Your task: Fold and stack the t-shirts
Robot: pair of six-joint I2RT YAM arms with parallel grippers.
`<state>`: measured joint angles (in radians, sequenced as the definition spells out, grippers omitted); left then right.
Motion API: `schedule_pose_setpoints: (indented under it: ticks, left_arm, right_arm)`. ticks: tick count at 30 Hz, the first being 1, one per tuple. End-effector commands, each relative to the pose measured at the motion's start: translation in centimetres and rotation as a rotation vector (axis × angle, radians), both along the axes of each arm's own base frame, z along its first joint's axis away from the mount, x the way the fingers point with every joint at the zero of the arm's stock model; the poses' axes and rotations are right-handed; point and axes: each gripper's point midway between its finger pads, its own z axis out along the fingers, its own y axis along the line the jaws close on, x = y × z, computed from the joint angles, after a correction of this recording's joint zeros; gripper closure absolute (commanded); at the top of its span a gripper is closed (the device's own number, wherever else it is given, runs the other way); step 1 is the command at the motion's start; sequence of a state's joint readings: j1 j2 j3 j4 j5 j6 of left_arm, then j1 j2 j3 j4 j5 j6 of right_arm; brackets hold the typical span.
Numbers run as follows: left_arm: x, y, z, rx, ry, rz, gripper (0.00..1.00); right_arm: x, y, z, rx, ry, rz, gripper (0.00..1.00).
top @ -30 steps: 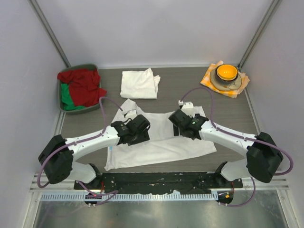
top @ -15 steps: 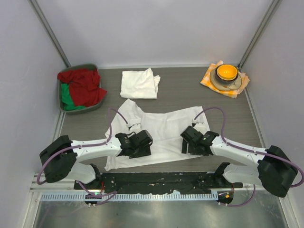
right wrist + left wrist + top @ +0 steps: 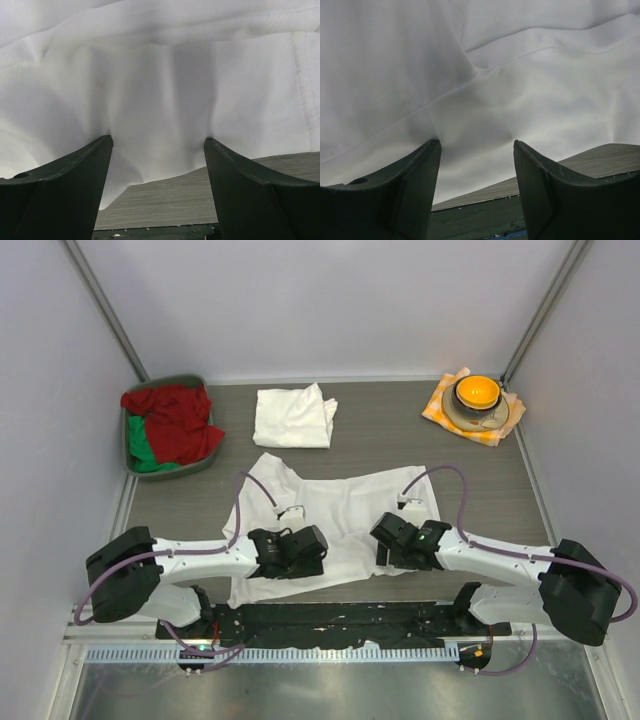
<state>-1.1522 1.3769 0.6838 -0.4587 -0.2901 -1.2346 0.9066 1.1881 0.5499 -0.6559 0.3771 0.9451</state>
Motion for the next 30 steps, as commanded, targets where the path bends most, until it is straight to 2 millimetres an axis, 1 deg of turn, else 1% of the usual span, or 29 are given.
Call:
schedule_pose_setpoints:
  ticks: [1,6,11,12,13,14,15,16,17,18,19,21,24,25,26,27,28,29,30]
  left_arm:
    - [-3.0,1.7,-2.2,0.060,0.084,-0.012,0.35]
    - [-3.0,2.4,-1.2,0.051,0.061,-0.009,0.34]
    - [-3.4,3.5,-0.2,0.074,0.056,-0.038,0.34]
    - [-3.2,3.3,0.6,0.063,0.046,-0.042,0.33]
    - [-3.4,3.9,0.8,0.086,0.049,-0.045,0.32]
    - [-3.2,4.0,1.2,0.086,0.040,-0.044,0.30]
    - [-3.0,3.8,2.0,0.066,0.022,-0.043,0.29]
    - [-2.6,4.4,2.5,0.077,-0.003,-0.029,0.25]
    - [-2.4,4.5,3.0,0.070,-0.020,-0.025,0.23]
    - [-2.1,4.3,4.2,0.037,-0.044,-0.020,0.21]
    - [-1.6,4.6,4.6,0.033,-0.060,-0.005,0.16]
    - [-1.1,4.5,5.8,0.003,-0.085,-0.004,0.16]
    - [-0.1,5.0,7.3,-0.020,-0.117,0.021,0.15]
    - [0.4,5.3,7.8,-0.023,-0.129,0.038,0.15]
    - [0.9,5.2,8.5,-0.028,-0.148,0.040,0.15]
    - [1.2,5.5,8.9,-0.011,-0.154,0.034,0.15]
    - [1.8,5.7,9.2,0.005,-0.161,0.039,0.15]
    - [2.6,5.5,10.3,-0.001,-0.182,0.045,0.15]
    - [3.5,6.2,10.6,0.016,-0.180,0.077,0.15]
  right_arm:
    - [-3.9,-1.3,-2.0,-0.065,0.137,-0.016,0.20]
    - [-5.8,-1.5,-2.2,-0.082,0.178,-0.022,0.19]
    - [-7.2,-1.4,-1.9,-0.073,0.193,-0.019,0.19]
    - [-7.3,-1.4,-1.7,-0.067,0.194,-0.024,0.19]
    - [-7.5,-1.2,-1.6,-0.051,0.191,-0.026,0.19]
    - [-7.7,-1.2,-1.5,-0.044,0.192,-0.028,0.19]
    - [-7.8,-1.2,-1.5,-0.039,0.195,-0.030,0.19]
    - [-7.9,-1.1,-1.4,-0.035,0.195,-0.032,0.19]
    - [-8.0,-1.0,-1.4,-0.027,0.193,-0.029,0.19]
    - [-8.1,-1.0,-1.4,-0.027,0.197,-0.030,0.19]
    - [-8.2,-0.9,-1.4,-0.025,0.200,-0.028,0.19]
    - [-8.2,-0.5,-1.1,-0.021,0.199,-0.021,0.19]
    - [-7.5,0.5,0.1,-0.003,0.165,-0.013,0.20]
    - [-6.2,1.6,1.6,0.017,0.109,-0.013,0.19]
    - [-5.6,1.5,2.4,-0.002,0.079,-0.004,0.19]
    - [-4.9,2.0,3.4,-0.002,0.047,0.006,0.19]
    - [-3.0,3.3,5.7,0.020,-0.041,0.011,0.19]
    - [-2.1,3.7,6.9,0.014,-0.080,0.019,0.16]
    - [-1.1,4.1,7.8,-0.010,-0.120,0.052,0.14]
